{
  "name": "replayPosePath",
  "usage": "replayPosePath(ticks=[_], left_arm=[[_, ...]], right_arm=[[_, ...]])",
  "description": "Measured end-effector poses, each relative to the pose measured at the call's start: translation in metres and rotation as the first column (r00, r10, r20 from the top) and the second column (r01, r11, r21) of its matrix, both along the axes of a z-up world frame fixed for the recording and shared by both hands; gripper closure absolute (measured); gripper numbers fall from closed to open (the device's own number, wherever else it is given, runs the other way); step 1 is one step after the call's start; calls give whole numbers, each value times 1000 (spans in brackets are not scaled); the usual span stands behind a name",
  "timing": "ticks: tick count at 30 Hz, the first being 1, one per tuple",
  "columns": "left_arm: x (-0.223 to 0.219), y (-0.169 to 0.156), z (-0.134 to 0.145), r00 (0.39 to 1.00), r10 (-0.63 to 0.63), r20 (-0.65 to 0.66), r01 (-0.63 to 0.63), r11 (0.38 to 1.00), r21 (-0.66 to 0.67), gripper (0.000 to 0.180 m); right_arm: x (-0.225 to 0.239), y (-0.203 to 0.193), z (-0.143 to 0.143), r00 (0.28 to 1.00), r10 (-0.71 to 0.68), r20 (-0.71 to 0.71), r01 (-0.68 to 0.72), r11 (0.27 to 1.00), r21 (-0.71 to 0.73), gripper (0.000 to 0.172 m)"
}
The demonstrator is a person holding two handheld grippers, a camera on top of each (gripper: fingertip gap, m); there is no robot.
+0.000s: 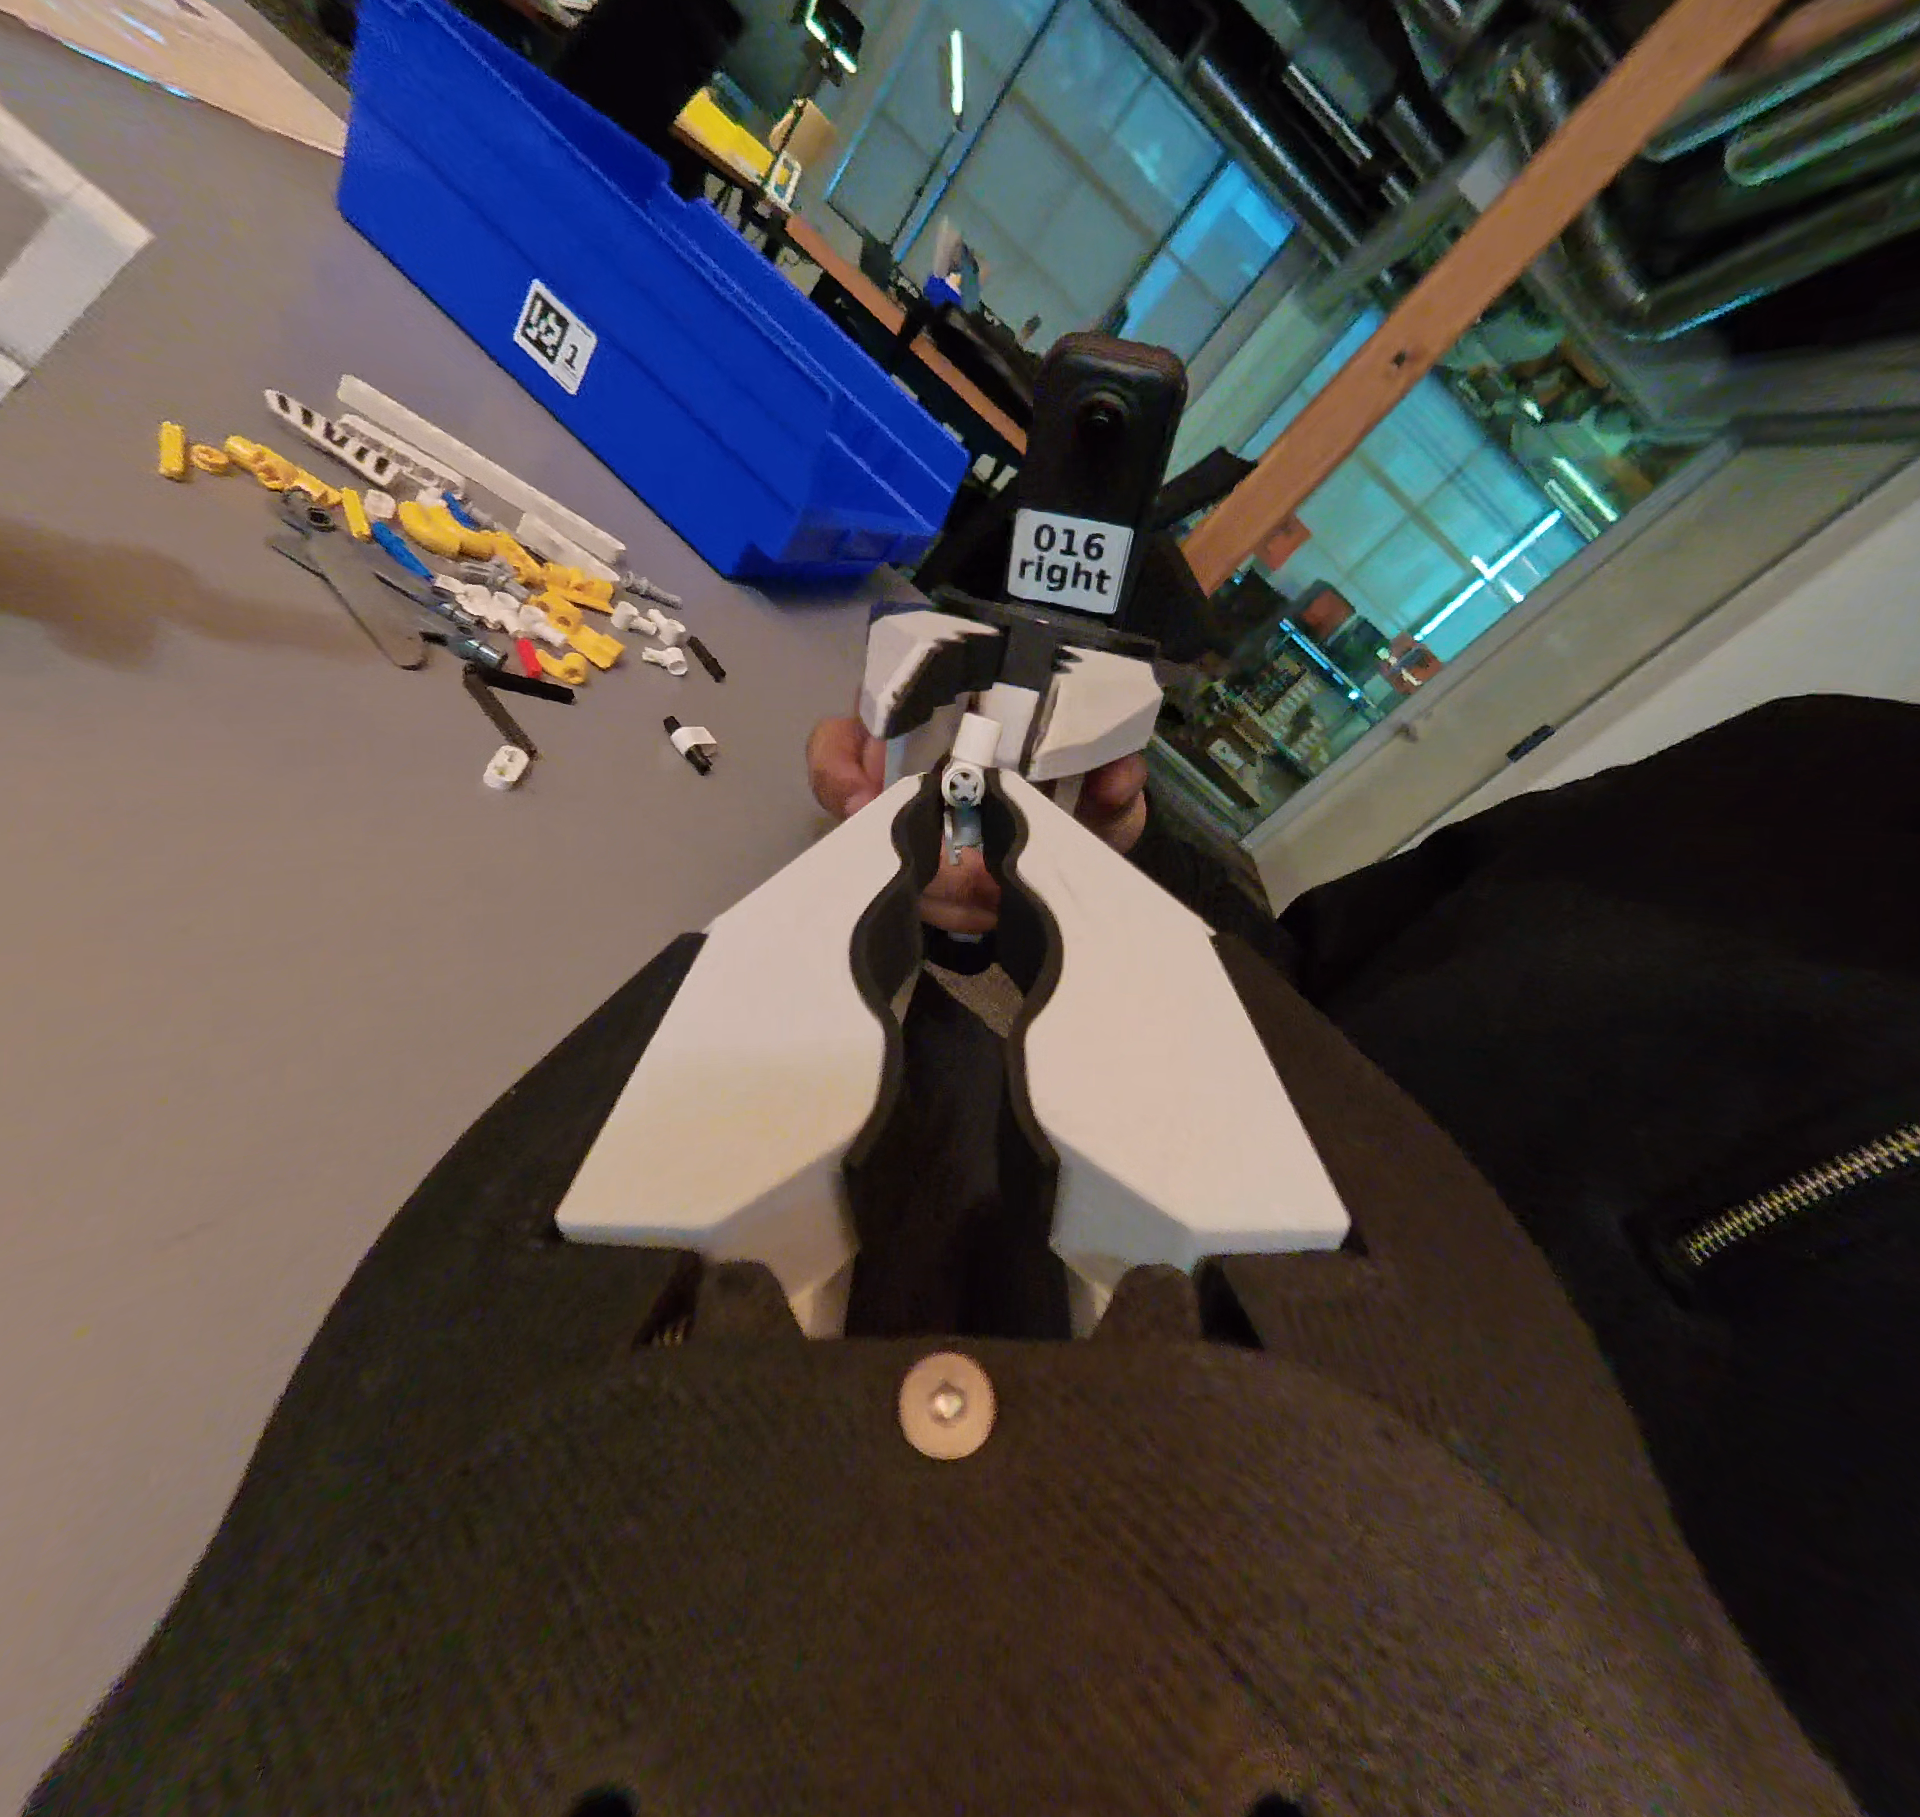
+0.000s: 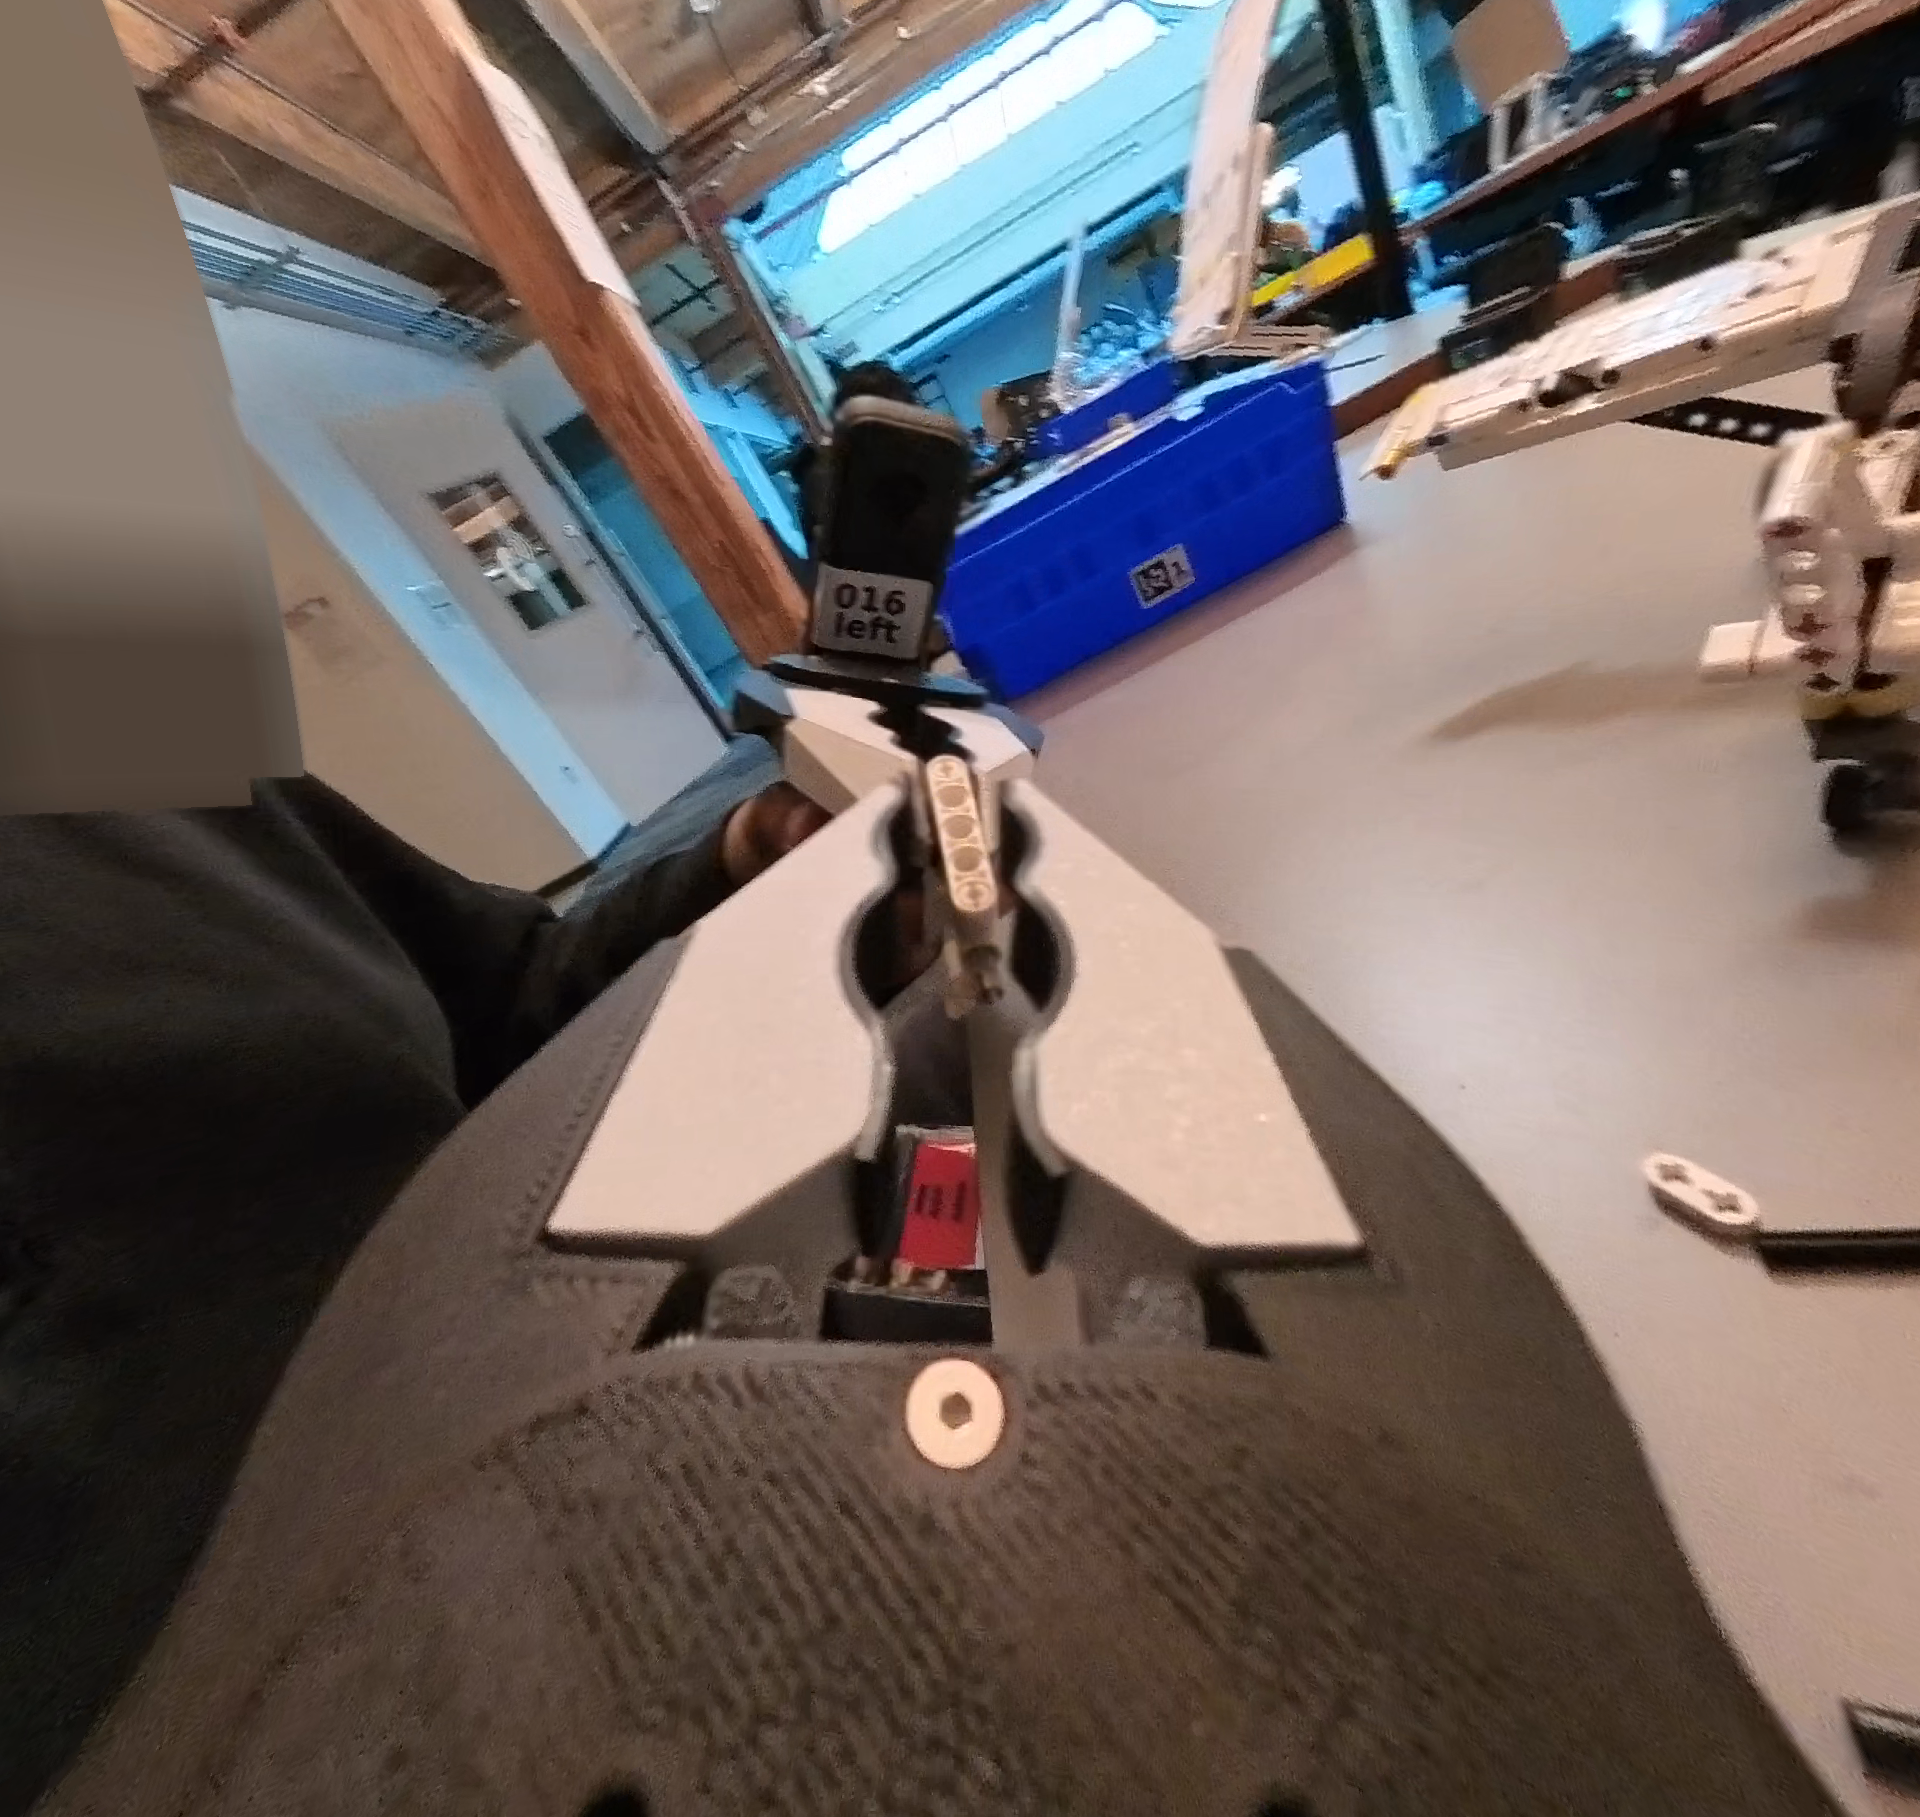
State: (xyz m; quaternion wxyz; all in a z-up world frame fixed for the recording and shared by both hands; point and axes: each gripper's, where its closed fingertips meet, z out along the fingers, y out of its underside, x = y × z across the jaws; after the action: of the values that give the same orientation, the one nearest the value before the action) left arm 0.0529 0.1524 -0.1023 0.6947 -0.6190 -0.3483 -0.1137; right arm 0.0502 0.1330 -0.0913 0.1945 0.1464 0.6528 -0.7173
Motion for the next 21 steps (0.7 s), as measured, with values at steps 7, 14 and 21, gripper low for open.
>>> replayPosePath(ticks=[7,14,21], left_arm=[[5,3,1,1000,-29,0,29,1000,-12,177],[9,6,3,999,-53,12,53,999,4,177],[9,7,4,999,-42,-14,42,999,-24,176]], right_arm=[[7,3,2,996,85,5,-85,996,-20,167],[9,5,4,995,104,-1,-104,994,-35,167],[8,6,6,993,115,22,-113,992,-46,167]])
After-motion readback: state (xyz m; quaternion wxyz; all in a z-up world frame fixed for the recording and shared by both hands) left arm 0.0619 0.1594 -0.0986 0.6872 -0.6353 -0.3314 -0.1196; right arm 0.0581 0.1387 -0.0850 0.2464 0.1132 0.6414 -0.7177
